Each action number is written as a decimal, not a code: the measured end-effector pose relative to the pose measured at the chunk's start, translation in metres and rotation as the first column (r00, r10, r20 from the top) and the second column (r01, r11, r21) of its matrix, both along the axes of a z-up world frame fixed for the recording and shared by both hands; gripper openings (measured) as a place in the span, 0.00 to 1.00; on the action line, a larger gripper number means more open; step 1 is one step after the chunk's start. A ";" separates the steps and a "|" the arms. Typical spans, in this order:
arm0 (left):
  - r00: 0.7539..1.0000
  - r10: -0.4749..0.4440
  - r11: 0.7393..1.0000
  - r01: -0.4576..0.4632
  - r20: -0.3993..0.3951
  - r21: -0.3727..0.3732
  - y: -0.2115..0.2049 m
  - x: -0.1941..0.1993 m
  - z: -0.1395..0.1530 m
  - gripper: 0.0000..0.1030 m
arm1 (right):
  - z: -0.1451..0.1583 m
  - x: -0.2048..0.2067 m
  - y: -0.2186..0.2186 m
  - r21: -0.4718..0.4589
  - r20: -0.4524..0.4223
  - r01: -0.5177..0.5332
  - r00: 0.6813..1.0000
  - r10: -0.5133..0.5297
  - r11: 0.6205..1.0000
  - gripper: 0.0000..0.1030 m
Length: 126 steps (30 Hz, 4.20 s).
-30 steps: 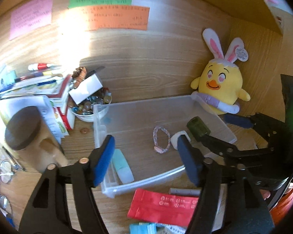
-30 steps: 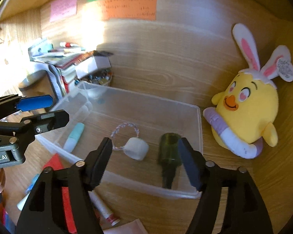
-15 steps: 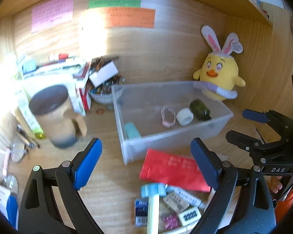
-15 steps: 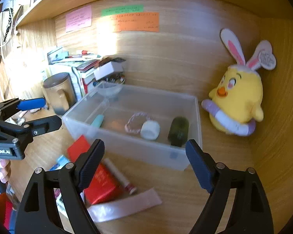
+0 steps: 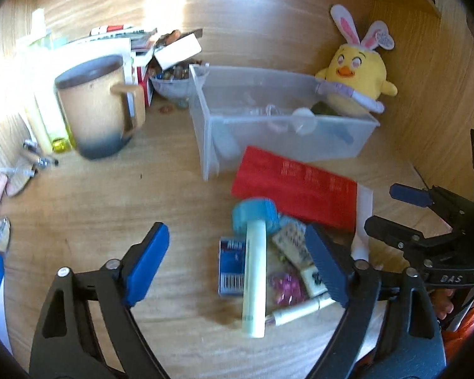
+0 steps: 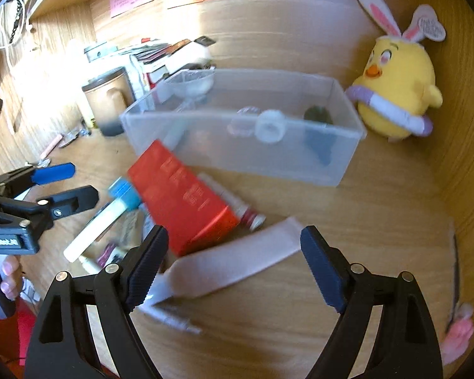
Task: Organize objects
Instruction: 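Grasp the pale stick with the left gripper while the right grasps the white tube, then carry stick and white tube into the clear box and release both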
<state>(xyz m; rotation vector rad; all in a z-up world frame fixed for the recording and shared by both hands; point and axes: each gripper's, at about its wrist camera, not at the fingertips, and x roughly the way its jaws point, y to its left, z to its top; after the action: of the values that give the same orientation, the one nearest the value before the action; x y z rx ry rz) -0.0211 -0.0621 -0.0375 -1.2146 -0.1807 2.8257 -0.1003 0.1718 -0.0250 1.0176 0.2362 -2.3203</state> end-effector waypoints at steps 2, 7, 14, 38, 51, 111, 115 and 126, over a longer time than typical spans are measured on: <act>1.000 -0.006 1.000 0.006 0.008 0.008 0.002 0.004 -0.004 0.79 | -0.002 0.009 -0.001 -0.009 0.025 -0.011 1.000 0.011 1.000 0.81; 0.999 -0.042 0.999 0.041 0.033 0.013 0.009 0.009 -0.015 0.60 | -0.007 0.021 -0.008 -0.010 0.049 -0.032 0.998 0.033 0.999 0.81; 0.996 -0.072 0.997 0.073 0.045 -0.010 0.017 0.011 -0.024 0.39 | -0.014 0.024 -0.013 0.024 0.054 -0.022 0.998 0.020 0.999 0.81; 0.995 -0.089 0.993 0.091 0.034 -0.071 0.003 0.033 -0.009 0.14 | 0.002 0.013 0.007 -0.047 0.044 0.051 0.998 -0.049 0.998 0.81; 0.995 -0.070 0.997 0.072 0.064 -0.031 -0.010 0.027 -0.026 0.15 | -0.020 0.009 0.016 0.040 0.051 0.078 0.996 -0.080 0.996 0.81; 0.971 -0.066 0.997 0.075 -0.231 0.032 0.017 -0.017 0.072 0.14 | 0.064 -0.011 0.064 -0.129 -0.194 0.135 0.968 -0.158 0.982 0.19; 0.973 -0.053 0.998 0.061 -0.225 0.030 0.017 -0.036 0.074 0.14 | 0.073 -0.022 0.042 -0.141 -0.215 0.080 0.970 -0.110 0.987 0.19; 0.987 -0.032 0.997 0.042 -0.159 0.060 0.013 -0.085 0.063 0.14 | 0.066 -0.071 -0.022 -0.137 -0.138 -0.034 0.990 0.015 0.990 0.19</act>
<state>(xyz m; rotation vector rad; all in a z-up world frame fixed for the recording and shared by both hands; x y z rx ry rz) -0.1059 -0.0491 0.0256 -0.9665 -0.2346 2.8434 -0.1709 0.1502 0.0411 0.7841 0.1372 -2.3510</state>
